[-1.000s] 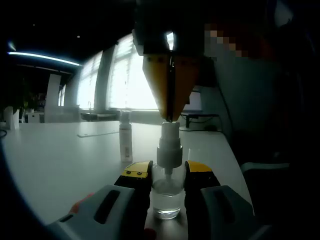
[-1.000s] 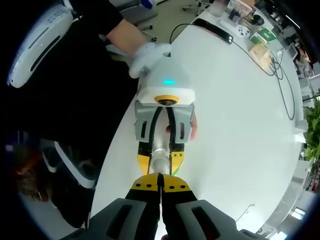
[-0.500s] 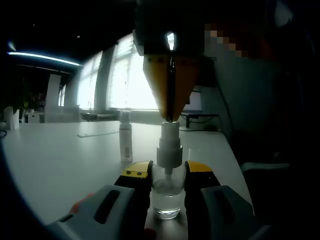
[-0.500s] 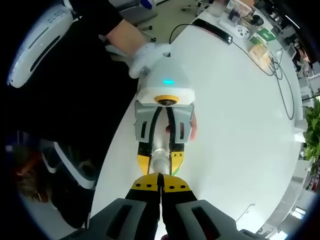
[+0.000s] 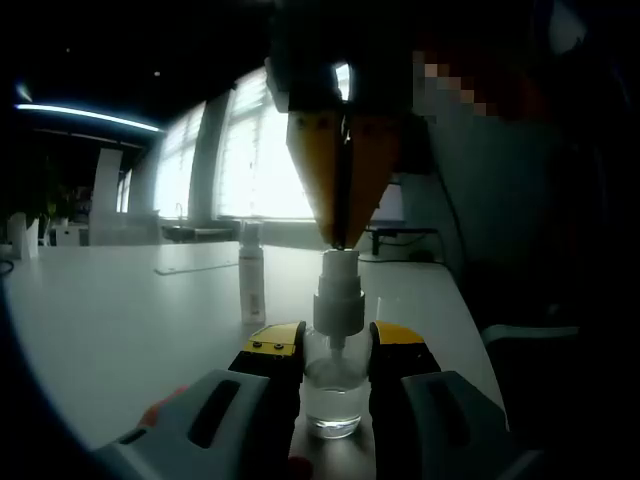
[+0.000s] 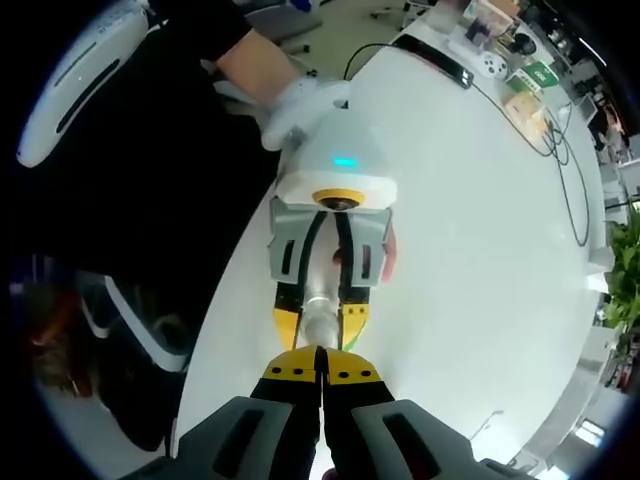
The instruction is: Clamp pump bottle remove cover press pump head put on cover
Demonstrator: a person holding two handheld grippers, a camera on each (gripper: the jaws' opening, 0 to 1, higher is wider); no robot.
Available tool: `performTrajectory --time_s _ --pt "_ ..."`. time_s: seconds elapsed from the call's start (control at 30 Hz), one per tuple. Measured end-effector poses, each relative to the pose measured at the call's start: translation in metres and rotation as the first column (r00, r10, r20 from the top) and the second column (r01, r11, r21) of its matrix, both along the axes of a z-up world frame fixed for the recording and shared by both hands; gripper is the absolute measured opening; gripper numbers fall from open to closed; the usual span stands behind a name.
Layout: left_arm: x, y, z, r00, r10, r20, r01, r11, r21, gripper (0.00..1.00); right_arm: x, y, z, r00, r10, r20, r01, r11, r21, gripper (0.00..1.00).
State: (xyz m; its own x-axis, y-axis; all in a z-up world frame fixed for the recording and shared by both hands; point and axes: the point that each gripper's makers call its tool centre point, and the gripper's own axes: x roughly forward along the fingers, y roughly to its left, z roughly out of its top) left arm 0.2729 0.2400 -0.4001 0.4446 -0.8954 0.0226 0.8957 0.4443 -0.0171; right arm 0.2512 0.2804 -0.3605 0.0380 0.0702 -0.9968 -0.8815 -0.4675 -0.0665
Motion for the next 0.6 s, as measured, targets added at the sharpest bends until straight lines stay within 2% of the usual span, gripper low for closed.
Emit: performTrajectory --time_s 0.6 --pt "-0.0017 -0.0014 0.0012 1.000 -0.002 -0.001 0.002 1.000 -0.001 0.16 -0.0004 0.0004 -0.0002 1.000 -0.009 -0.009 0.010 1.000 0.009 0.00"
